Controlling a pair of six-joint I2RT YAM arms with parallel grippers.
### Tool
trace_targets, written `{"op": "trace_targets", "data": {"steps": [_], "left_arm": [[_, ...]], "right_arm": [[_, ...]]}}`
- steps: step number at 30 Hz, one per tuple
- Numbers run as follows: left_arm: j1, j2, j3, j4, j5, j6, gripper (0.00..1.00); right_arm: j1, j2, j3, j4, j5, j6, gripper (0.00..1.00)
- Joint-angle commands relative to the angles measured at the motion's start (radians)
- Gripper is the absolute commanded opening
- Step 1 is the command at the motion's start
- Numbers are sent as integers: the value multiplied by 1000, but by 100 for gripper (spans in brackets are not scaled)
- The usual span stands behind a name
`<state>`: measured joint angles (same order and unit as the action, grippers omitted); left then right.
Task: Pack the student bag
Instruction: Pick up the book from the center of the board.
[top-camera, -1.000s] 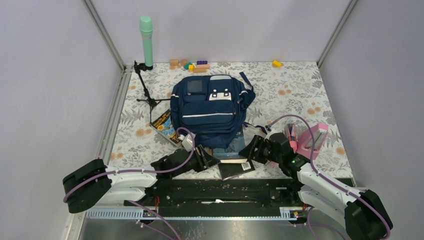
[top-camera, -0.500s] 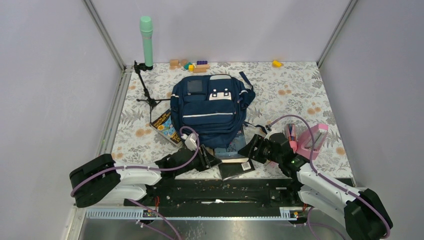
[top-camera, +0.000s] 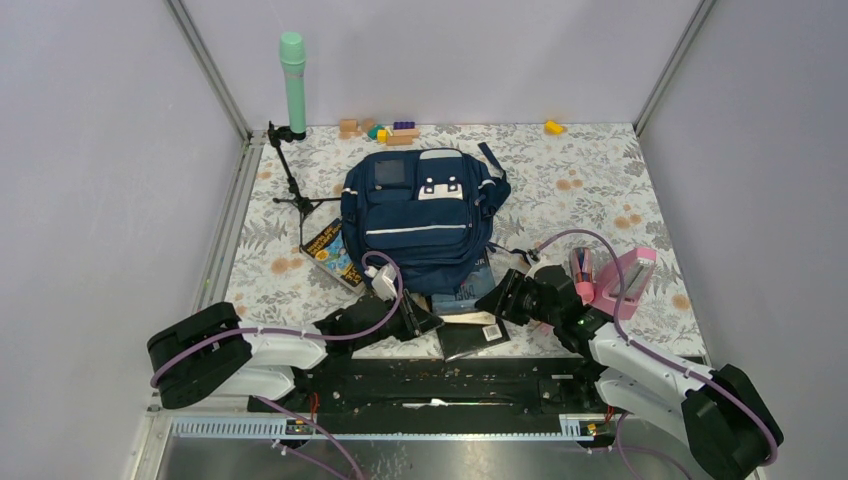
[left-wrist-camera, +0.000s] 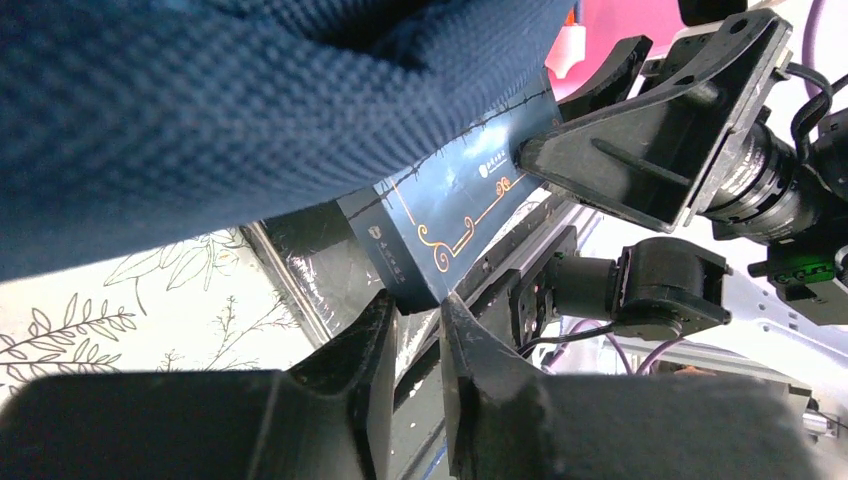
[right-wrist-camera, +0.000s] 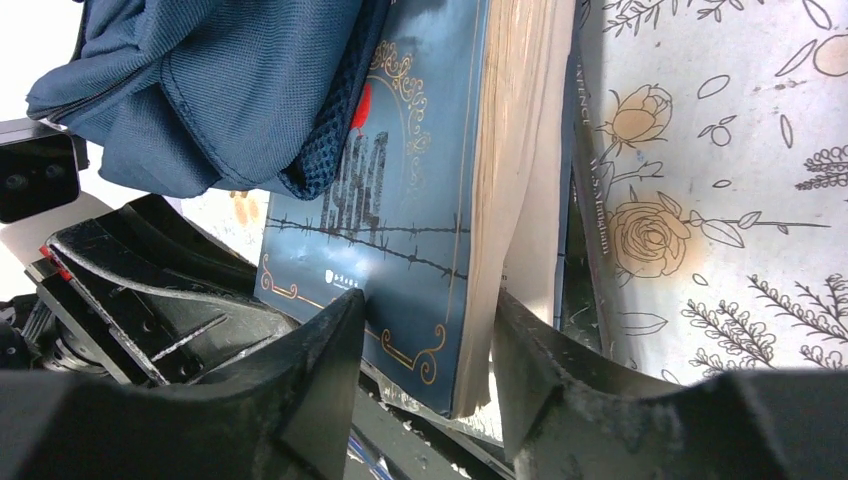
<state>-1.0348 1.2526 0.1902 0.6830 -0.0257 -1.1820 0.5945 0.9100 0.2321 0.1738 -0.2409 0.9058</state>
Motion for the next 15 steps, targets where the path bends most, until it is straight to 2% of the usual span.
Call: {"op": "trace_targets", "data": {"steps": [1,2,5,7,11,15], "left_arm": [[-3,-48,77,191,-8,17,12],[-2,-51,77,186,-8,21,11],[-2,-52,78,177,0,27,11],[-2,-49,78,174,6,25,20],[-2,-50,74,176,2,15,60],[-1,-48,75,165,-5,10,82]], "right_arm": [[34,1,13,68,-54,44,50],[34,0,14,70,-50,48,47],[34,-12,21,69,-40,63,19],[34,-30,29,57,-28,79,0],[34,-91,45,33,-16,128,0],[33,-175,54,-19,2,176,0]]}}
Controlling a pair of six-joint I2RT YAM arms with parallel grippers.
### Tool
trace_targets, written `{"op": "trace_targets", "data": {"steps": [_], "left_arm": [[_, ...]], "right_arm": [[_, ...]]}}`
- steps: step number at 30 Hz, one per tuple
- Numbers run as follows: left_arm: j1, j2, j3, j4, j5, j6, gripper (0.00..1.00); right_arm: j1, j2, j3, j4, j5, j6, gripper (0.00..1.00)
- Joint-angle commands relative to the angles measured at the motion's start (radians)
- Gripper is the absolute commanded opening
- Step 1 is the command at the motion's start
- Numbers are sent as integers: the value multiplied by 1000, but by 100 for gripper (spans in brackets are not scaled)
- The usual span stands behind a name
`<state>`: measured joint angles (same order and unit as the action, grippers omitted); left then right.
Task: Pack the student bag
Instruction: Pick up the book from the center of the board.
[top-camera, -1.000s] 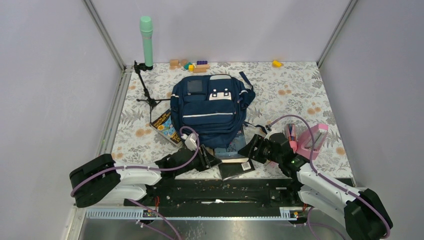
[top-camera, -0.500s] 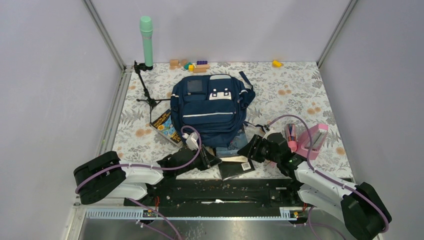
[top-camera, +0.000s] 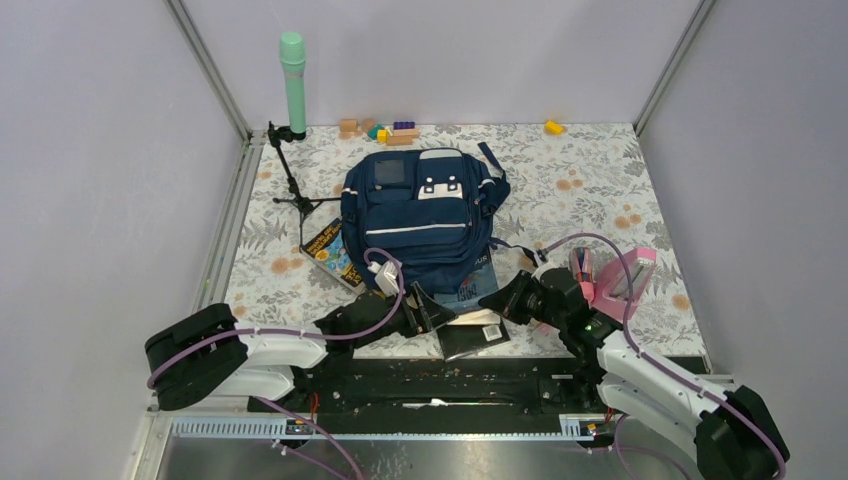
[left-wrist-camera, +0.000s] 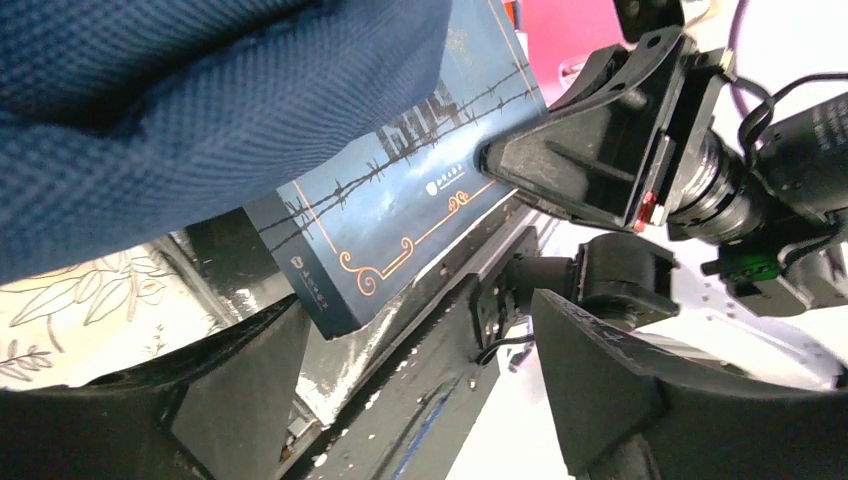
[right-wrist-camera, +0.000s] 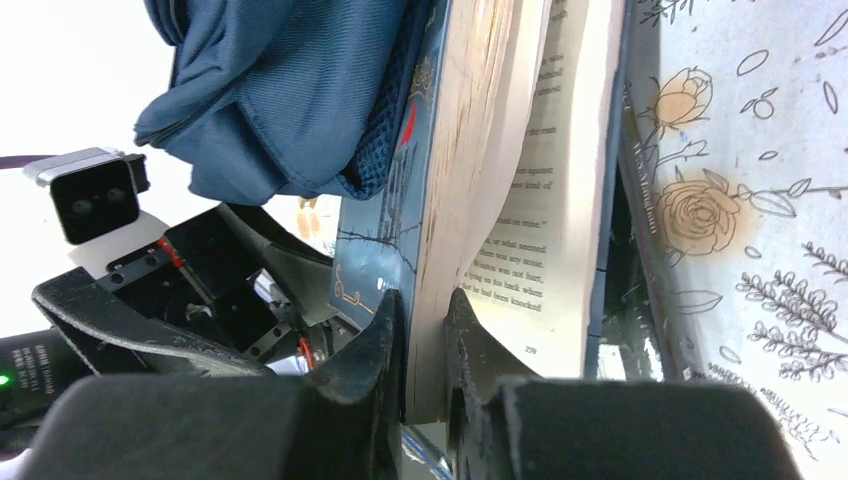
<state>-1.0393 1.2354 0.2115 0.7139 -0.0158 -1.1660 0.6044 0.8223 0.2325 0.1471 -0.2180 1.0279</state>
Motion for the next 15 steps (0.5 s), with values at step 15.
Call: {"op": "trace_targets", "data": {"steps": [15], "left_arm": [[1,117,106,239,85,-71,92]], "right_arm": [[24,-251,85,-65,-53,200,0]]}}
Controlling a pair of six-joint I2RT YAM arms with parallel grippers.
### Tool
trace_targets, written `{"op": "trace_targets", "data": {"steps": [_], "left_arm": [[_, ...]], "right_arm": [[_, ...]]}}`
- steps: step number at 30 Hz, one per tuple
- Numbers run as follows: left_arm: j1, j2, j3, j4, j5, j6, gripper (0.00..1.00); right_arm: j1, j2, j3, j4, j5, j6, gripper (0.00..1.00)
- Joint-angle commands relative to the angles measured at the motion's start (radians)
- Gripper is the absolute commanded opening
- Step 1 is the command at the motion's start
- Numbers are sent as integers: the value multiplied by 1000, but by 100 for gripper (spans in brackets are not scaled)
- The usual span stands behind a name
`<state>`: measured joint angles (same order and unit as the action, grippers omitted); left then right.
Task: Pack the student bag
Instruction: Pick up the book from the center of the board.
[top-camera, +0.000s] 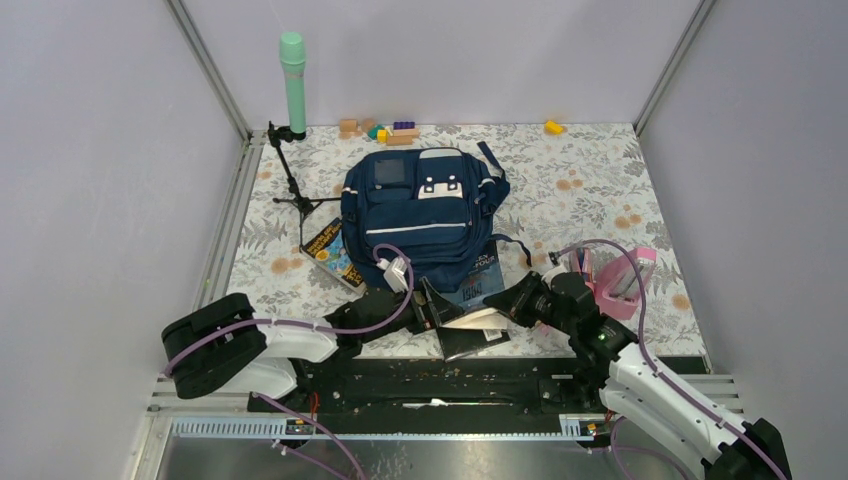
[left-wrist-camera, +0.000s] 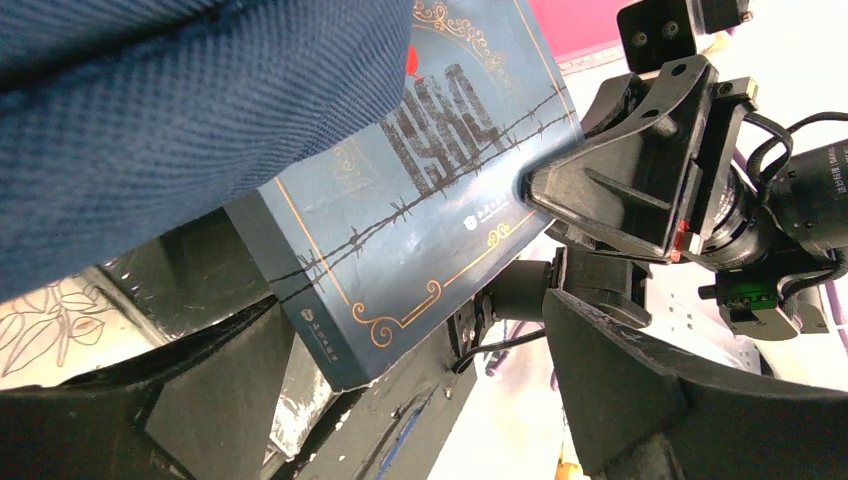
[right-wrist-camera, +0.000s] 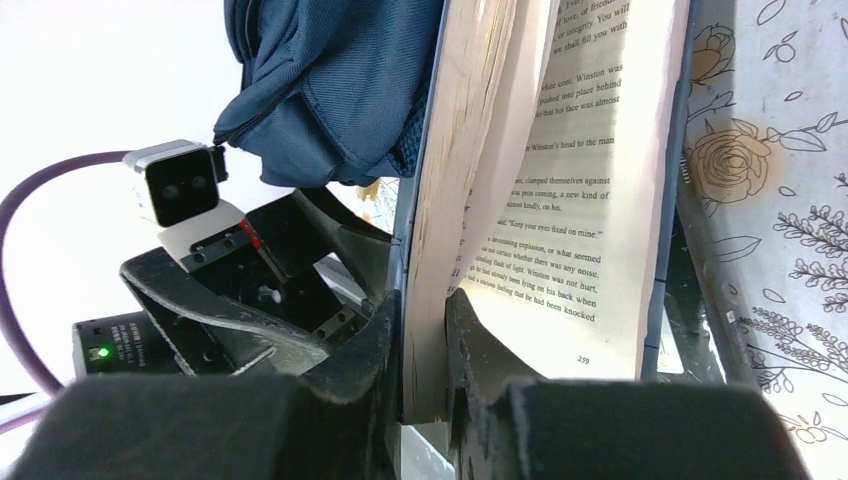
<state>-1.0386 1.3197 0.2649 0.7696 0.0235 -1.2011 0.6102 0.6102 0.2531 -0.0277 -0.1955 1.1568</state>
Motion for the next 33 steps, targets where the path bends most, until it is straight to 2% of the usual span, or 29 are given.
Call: {"op": "trace_targets", "data": {"steps": [1,6,9,10,12,15,16,19,22,25,26,29,33], "left_arm": [[-1,38,57,179,49,-37,92],[-10,45,72,166,44,-37,92],[-19,64,94,176,46,-42,87],[-23,72,98,186,46,-44,82],[-26,84,99,215,45,-49,61],[-25,76,90,229,38,-54,39],[-26,69,90,220,38,-53,28],[-25,44,79,199,32,-51,12],[-24,17,65,193,20,-52,1],[-24,-11,47,191,13,-56,0],[-24,-22,40,193,10,-60,0],[-24,-60,22,193,9,-76,0],[-24,-140,19,135,19,-76,0]], "right_arm": [[18,-47,67,105,-70,74,0],[17,-72,100,72,-69,74,0],[19,-81,97,102,-82,98,0],[18,-84,100,104,-85,98,0],[19,-92,111,81,-85,81,0],[17,-104,125,7,-69,38,0],[19,-105,128,-20,-61,24,0],[19,-98,126,-63,-45,-8,2],[18,-92,144,-145,13,-82,31],[17,-105,160,-209,92,-165,69],[17,-107,160,-216,109,-188,78],[13,-97,169,-263,146,-222,91],[6,-95,186,-340,189,-240,94]]}}
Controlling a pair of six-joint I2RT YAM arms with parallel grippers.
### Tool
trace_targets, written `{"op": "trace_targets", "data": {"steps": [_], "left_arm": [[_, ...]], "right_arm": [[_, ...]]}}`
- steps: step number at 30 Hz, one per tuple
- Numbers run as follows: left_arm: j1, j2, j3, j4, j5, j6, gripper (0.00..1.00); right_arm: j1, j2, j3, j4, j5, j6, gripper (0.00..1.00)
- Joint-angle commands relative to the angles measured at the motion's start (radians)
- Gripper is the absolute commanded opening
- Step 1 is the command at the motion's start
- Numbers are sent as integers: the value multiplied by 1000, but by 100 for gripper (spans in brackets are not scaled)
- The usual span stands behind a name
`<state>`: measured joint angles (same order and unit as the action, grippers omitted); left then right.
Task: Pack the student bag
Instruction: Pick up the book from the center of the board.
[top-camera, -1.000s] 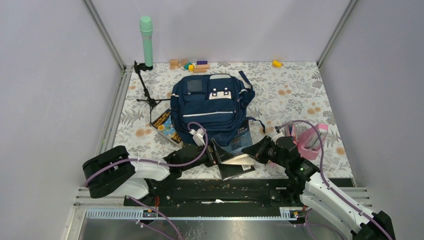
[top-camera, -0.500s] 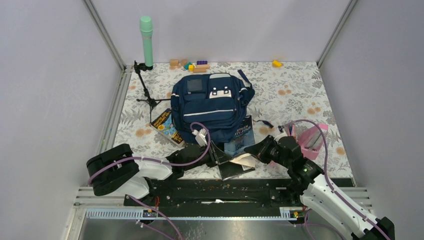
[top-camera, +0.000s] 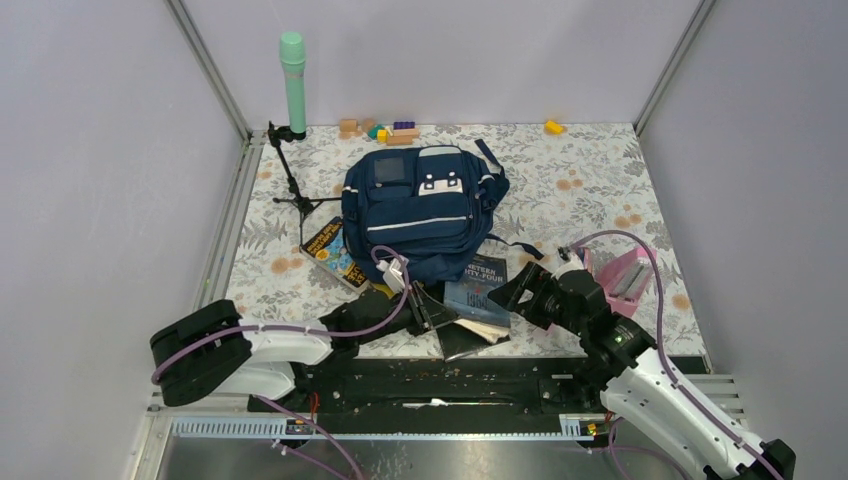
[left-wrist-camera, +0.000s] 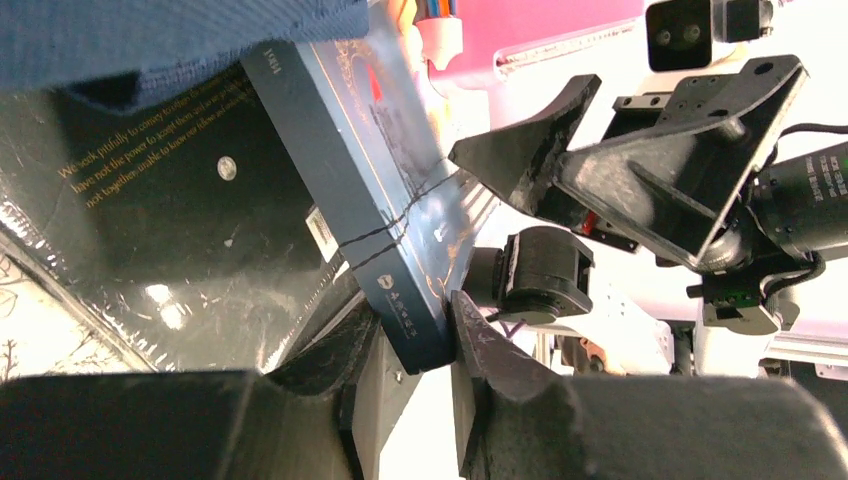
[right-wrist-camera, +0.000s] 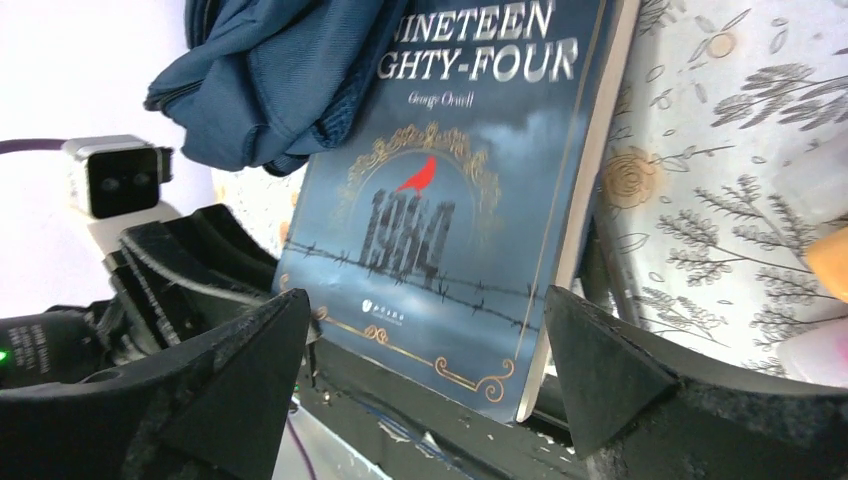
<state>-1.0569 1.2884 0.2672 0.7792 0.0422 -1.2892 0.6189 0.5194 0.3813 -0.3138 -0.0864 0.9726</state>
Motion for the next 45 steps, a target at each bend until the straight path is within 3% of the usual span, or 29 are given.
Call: {"op": "trace_targets", "data": {"steps": [1,5,10,18,23,27,32,45], "left_arm": [[-6,-134,17,101,4,11,0],[-6,-250,43,-25,56,24,0],[-7,-355,151,-326,151,117,0],[-7,-403,245,-453,289,173,0],[-8,-433,276,-605,302,230,0],[-8,-431,344,-868,291,420,0],[-6,-371,450,-1090,274,653,0],[29,-329,595,-1326,260,986,0]], "right_arm": [[-5,-15,64,-73,106,-60,94],[-4,-84,119,-177,213,-95,95],[-4,-124,219,-295,305,-175,95],[-5,-140,332,-312,280,-314,92],[-4,-114,337,-248,142,-391,90],[-4,-79,274,-95,-86,-484,89],[-3,23,255,33,-257,-541,87],[7,170,225,218,-513,-790,87]]}}
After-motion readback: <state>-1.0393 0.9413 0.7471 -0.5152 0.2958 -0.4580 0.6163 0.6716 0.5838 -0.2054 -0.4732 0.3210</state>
